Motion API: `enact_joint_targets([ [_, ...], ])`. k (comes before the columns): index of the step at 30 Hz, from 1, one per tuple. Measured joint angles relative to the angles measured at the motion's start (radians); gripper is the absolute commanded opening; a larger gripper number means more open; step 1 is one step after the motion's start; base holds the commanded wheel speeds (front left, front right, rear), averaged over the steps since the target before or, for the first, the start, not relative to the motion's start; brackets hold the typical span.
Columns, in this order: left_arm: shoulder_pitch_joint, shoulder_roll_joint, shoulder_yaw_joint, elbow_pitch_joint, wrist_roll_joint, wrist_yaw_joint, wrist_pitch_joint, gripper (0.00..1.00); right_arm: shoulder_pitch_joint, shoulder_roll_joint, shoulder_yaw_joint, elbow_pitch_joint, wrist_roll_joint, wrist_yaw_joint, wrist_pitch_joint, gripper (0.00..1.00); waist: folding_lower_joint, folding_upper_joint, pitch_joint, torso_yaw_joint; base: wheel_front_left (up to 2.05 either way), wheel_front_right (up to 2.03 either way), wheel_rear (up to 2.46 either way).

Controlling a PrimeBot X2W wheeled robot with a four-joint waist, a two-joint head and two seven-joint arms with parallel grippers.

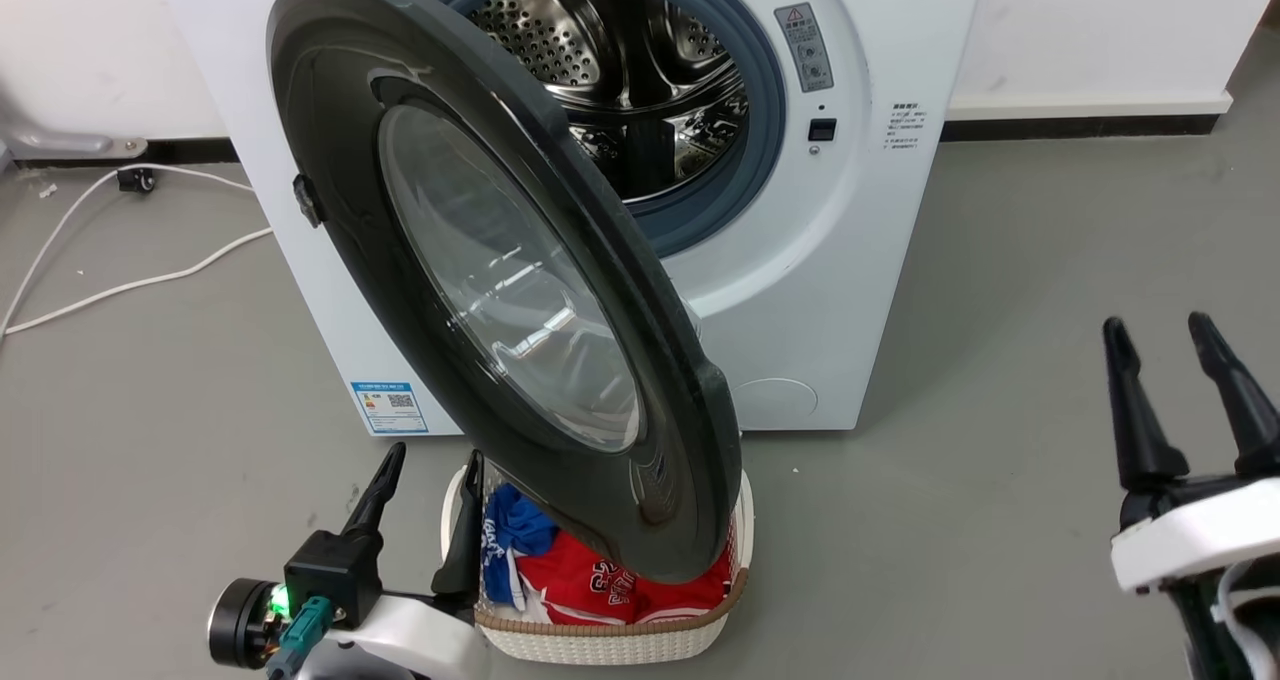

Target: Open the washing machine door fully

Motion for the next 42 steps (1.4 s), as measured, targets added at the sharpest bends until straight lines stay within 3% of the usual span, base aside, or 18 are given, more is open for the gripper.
enact_joint_targets([
  [6, 0.008, 0.01, 0.002, -0.004, -0.001, 0.008, 0.004, 1.0, 0.079, 0.042, 0.003, -0.047, -0.142, 0.0, 0.006, 1.0, 0.0, 0.0, -0.013, 0.002, 0.0, 0.0, 0.0],
  [14, 0.011, 0.022, 0.002, -0.004, -0.001, 0.018, 0.015, 1.0, 0.163, 0.091, 0.02, 0.024, -0.216, 0.0, -0.053, 1.0, 0.0, 0.0, -0.013, 0.018, 0.0, 0.0, 0.0],
  [34, 0.012, 0.046, 0.005, 0.0, -0.021, 0.026, 0.026, 1.0, 0.181, 0.121, 0.029, 0.085, -0.192, 0.0, -0.09, 1.0, 0.0, 0.0, -0.009, 0.011, 0.0, 0.0, 0.0],
  [35, 0.011, 0.047, 0.004, 0.001, -0.025, 0.026, 0.029, 0.55, 0.181, 0.121, 0.029, 0.085, -0.192, 0.0, -0.09, 1.0, 0.0, 0.0, -0.008, 0.011, 0.0, 0.0, 0.0],
  [36, 0.01, 0.048, 0.004, 0.001, -0.027, 0.026, 0.032, 0.0, 0.181, 0.121, 0.029, 0.085, -0.192, 0.0, -0.09, 1.0, 0.0001, 0.0, -0.008, 0.01, 0.0, 0.0, 0.0],
  [42, -0.003, 0.056, 0.009, -0.006, -0.034, 0.033, 0.034, 0.0, 0.181, 0.123, 0.037, 0.086, -0.189, 0.0, -0.091, 1.0, 0.0001, 0.0, -0.008, 0.001, 0.0, 0.0, 0.0],
])
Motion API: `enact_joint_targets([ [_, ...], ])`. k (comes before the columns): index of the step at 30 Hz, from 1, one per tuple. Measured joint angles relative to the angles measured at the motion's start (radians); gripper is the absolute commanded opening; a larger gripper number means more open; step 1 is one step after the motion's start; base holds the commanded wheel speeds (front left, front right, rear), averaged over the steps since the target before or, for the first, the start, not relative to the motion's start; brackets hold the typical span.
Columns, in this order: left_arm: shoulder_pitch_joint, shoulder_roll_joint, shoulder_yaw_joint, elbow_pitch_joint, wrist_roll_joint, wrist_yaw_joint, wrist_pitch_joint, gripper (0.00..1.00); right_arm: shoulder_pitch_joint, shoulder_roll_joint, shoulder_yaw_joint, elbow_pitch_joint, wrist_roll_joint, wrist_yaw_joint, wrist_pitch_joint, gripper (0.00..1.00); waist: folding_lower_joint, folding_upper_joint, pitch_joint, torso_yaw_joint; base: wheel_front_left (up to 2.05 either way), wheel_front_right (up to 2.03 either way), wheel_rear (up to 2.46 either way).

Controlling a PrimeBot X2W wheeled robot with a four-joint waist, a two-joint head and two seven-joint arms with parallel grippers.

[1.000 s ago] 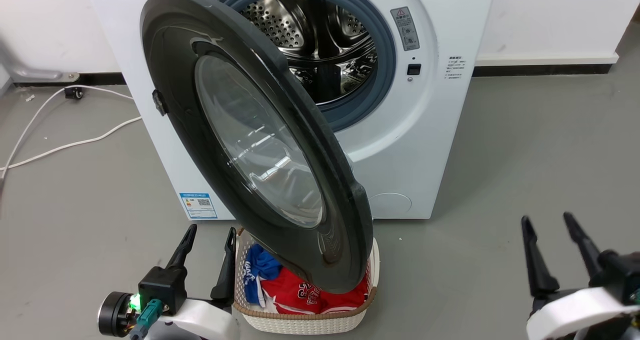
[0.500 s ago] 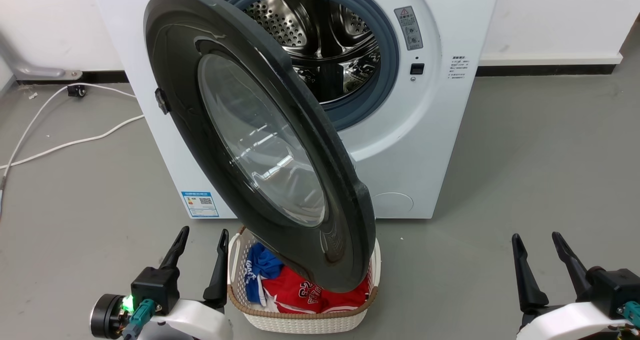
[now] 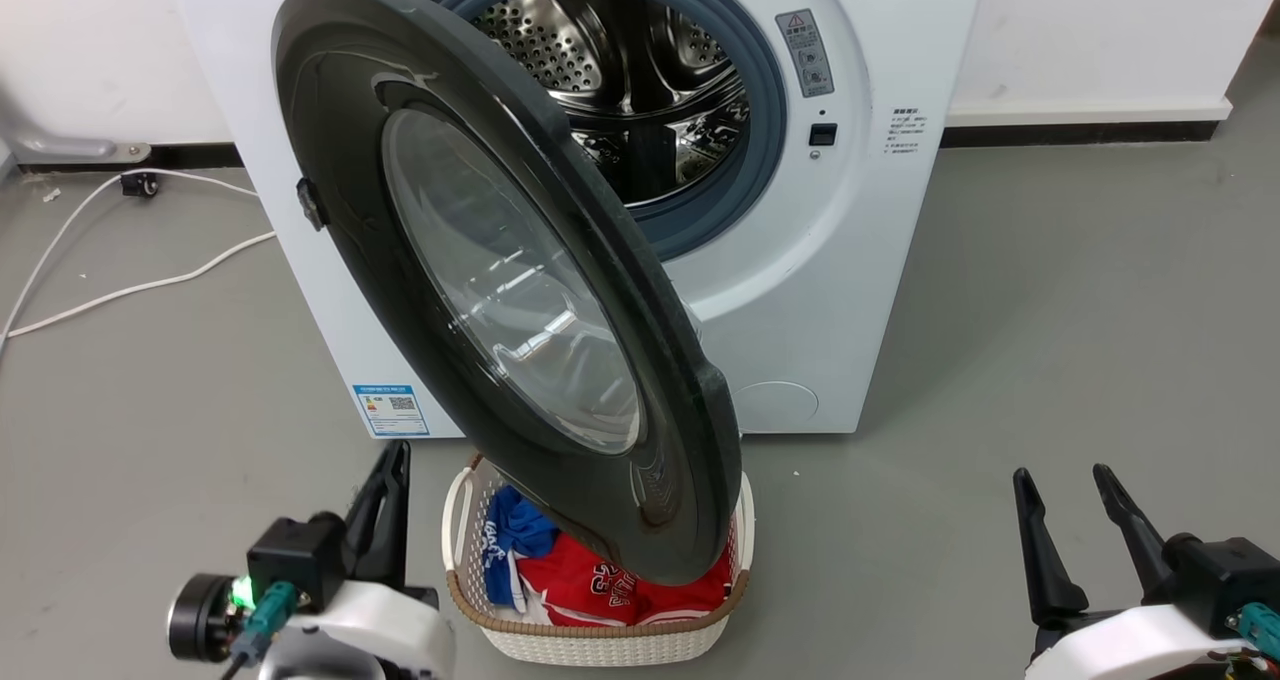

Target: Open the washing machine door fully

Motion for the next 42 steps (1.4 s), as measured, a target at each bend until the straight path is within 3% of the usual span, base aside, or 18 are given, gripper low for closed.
enact_joint_targets([
  [15, -0.214, -0.025, 0.001, -0.207, 0.01, 0.033, -0.002, 0.0, -0.016, 0.0, 0.009, 0.016, 0.0, 0.0, -0.005, 1.0, 0.0, 0.0, 0.011, -0.009, 0.0, 0.0, 0.0],
  [24, -0.422, -0.092, -0.056, -0.335, 0.003, 0.021, 0.009, 0.0, -0.022, 0.001, 0.009, 0.016, -0.014, 0.0, -0.003, 1.0, 0.0, 0.0, 0.02, -0.004, 0.0, 0.0, 0.0],
  [31, -0.535, -0.137, -0.173, -0.364, -0.004, -0.003, 0.065, 0.0, -0.029, 0.001, 0.01, 0.021, -0.021, 0.0, 0.001, 1.0, 0.0, 0.0, 0.016, -0.004, 0.0, 0.0, 0.0],
  [42, -0.507, -0.166, -0.478, -0.293, -0.127, -0.016, 0.182, 0.0, -0.029, 0.001, -0.004, 0.03, -0.02, 0.0, -0.005, 1.0, 0.0, 0.0, 0.015, 0.002, 0.0, 0.0, 0.0],
])
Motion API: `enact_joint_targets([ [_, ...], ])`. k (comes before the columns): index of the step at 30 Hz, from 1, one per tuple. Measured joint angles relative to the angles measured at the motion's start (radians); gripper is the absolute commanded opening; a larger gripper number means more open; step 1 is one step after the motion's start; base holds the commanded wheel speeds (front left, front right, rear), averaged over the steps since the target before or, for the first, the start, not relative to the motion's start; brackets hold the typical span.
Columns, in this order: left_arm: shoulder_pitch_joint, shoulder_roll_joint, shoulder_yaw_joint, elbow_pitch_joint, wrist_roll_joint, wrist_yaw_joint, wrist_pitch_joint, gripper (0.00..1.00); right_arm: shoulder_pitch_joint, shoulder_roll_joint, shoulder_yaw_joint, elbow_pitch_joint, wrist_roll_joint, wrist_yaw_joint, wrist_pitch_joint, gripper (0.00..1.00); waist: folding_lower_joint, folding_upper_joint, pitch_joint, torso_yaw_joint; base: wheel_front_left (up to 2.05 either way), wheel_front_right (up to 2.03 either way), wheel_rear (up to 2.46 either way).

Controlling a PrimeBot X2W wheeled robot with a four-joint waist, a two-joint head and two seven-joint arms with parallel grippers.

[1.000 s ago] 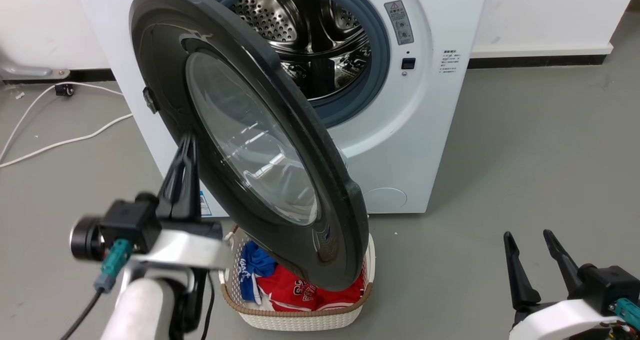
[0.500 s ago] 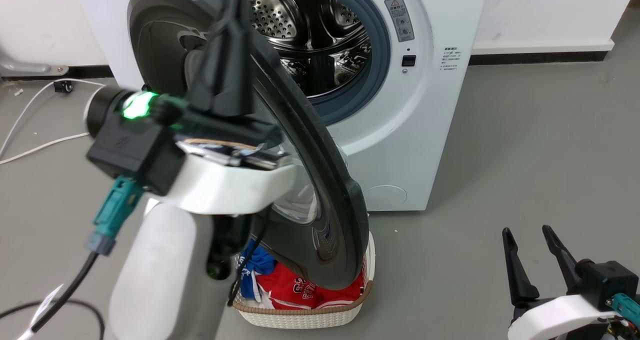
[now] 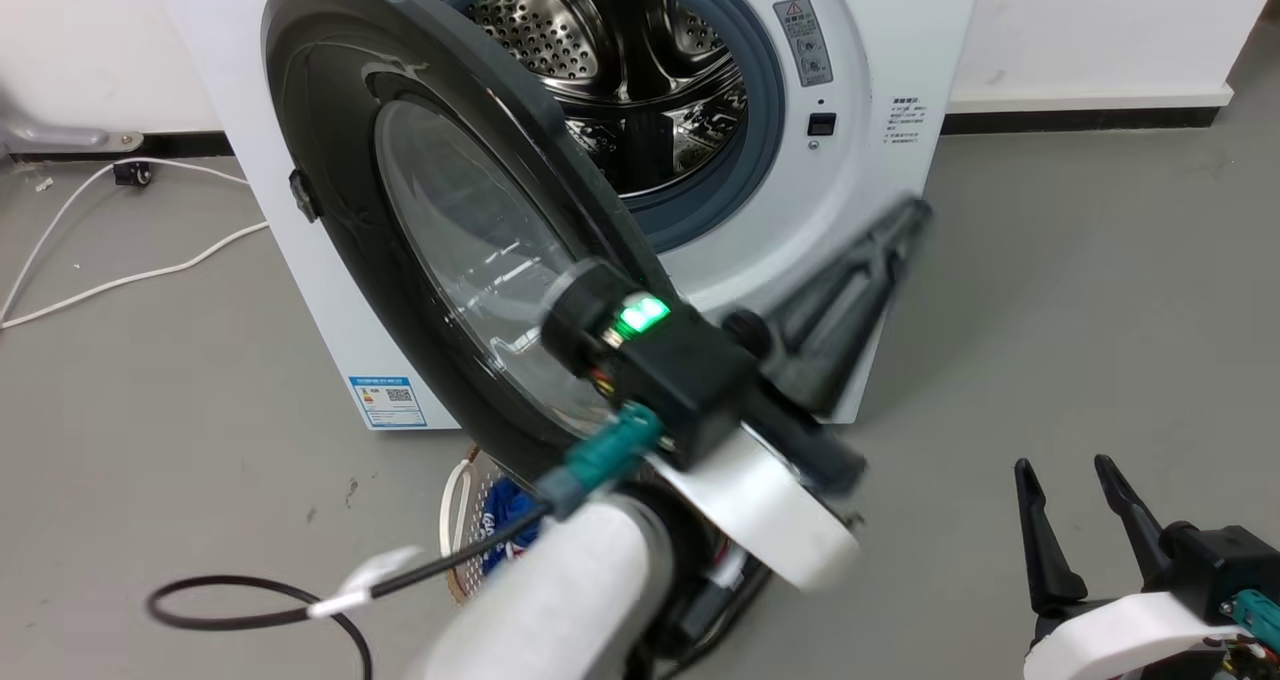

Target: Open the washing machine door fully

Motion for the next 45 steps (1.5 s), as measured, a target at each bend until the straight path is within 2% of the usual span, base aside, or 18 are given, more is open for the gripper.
enact_joint_targets([
  [6, 0.083, -0.001, -0.156, 0.075, -0.078, 0.021, 0.04, 0.0, 0.003, 0.0, -0.008, 0.011, 0.007, 0.0, -0.005, 1.0, 0.0, 0.0, -0.002, 0.008, 0.0, 0.0, 0.0],
  [10, 0.118, -0.001, -0.202, 0.161, -0.098, 0.037, 0.047, 0.0, 0.002, 0.0, -0.007, 0.017, 0.007, 0.0, -0.008, 1.0, 0.0, 0.0, 0.0, 0.008, 0.0, 0.0, 0.0],
  [23, 0.06, -0.001, -0.186, 0.48, -0.154, 0.103, -0.037, 0.0, -0.01, 0.0, 0.008, 0.04, 0.017, 0.0, -0.012, 1.0, 0.0, 0.0, 0.016, -0.018, 0.0, 0.0, 0.0],
  [36, -0.029, -0.001, -0.209, 0.605, -0.274, 0.157, -0.1, 0.0, -0.013, 0.0, 0.012, 0.058, 0.033, 0.0, -0.008, 1.0, 0.0, 0.0, 0.022, -0.026, 0.0, 0.0, 0.0],
  [45, -0.044, -0.013, -0.237, 0.67, -0.299, 0.195, -0.097, 0.0, -0.013, 0.0, 0.002, 0.064, 0.032, 0.0, 0.001, 1.0, 0.0, 0.0, 0.019, -0.019, 0.0, 0.0, 0.0],
])
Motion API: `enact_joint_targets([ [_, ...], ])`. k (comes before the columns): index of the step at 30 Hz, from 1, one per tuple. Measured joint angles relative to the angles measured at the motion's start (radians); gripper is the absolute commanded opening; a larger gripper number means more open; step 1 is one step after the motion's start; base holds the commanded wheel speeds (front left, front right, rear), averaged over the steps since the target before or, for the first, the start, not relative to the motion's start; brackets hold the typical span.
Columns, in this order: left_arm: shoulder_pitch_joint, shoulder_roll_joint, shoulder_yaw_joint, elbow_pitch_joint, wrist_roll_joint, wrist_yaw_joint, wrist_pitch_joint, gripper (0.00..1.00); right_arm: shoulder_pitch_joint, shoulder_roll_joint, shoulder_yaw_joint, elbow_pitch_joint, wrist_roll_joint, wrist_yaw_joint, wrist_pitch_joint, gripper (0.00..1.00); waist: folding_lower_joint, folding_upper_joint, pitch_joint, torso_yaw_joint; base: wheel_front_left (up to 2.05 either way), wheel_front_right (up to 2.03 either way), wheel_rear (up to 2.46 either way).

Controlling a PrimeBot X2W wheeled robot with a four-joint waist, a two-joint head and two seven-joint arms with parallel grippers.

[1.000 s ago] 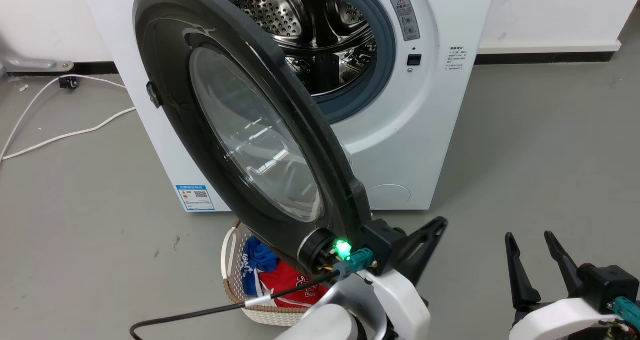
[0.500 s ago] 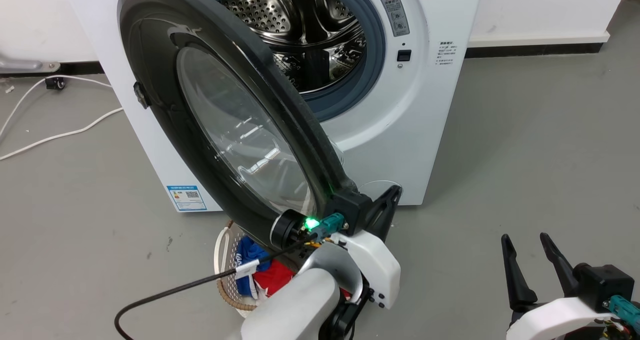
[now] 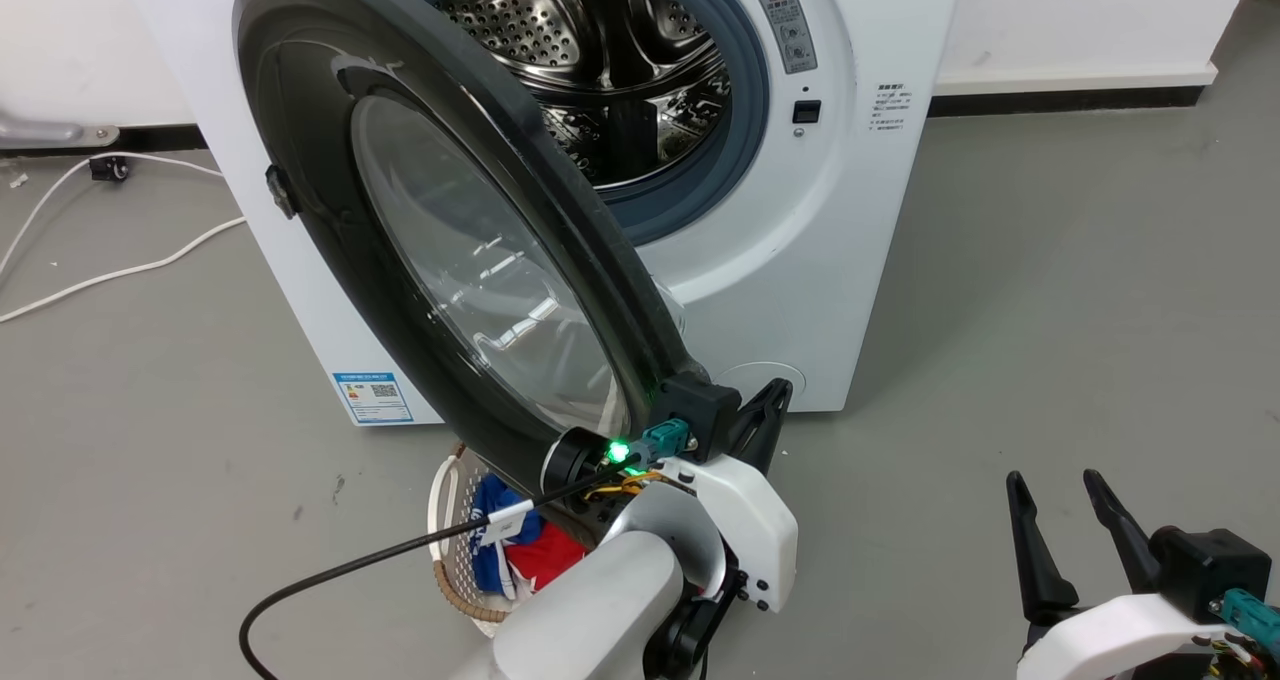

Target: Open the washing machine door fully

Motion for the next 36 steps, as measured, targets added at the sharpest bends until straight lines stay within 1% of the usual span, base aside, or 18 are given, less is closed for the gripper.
enact_joint_targets([
  [4, 0.011, 0.002, 0.002, -0.005, -0.007, 0.007, -0.007, 0.0, 0.002, 0.0, -0.01, 0.0, 0.002, 0.0, 0.002, 1.0, 0.0, 0.0, -0.003, 0.011, 0.0, 0.0, 0.0],
  [8, 0.034, 0.02, 0.002, -0.04, -0.011, 0.016, -0.007, 0.0, 0.003, 0.0, -0.017, 0.0, 0.003, 0.0, 0.007, 1.0, 0.0, 0.0, -0.006, 0.022, 0.0, 0.0, 0.0],
  [12, 0.069, 0.06, -0.003, -0.104, -0.005, 0.03, -0.008, 0.0, 0.008, 0.0, -0.026, -0.004, 0.009, 0.0, 0.008, 1.0, 0.0, 0.0, -0.011, 0.034, 0.0, 0.0, 0.0],
  [17, 0.123, 0.133, -0.016, -0.216, 0.01, 0.047, -0.004, 0.0, 0.014, 0.0, -0.037, -0.008, 0.009, 0.0, 0.009, 1.0, 0.0, 0.0, -0.018, 0.051, 0.0, 0.0, 0.0],
  [23, 0.186, 0.215, -0.02, -0.351, 0.021, 0.099, 0.02, 0.0, 0.023, 0.0, -0.049, -0.011, 0.011, 0.0, 0.011, 1.0, -0.0001, 0.0, -0.022, 0.072, 0.0, 0.0, 0.0],
  [30, 0.244, 0.305, -0.016, -0.493, 0.04, 0.168, 0.043, 0.0, 0.024, 0.0, -0.054, -0.014, 0.015, 0.0, 0.018, 1.0, 0.0, 0.0, -0.024, 0.106, 0.0, 0.0, 0.0],
  [36, 0.298, 0.353, -0.004, -0.587, 0.048, 0.228, 0.055, 0.0, 0.024, 0.0, -0.054, -0.015, 0.021, 0.0, 0.016, 1.0, 0.0, 0.0, -0.024, 0.142, 0.0, 0.0, 0.0],
])
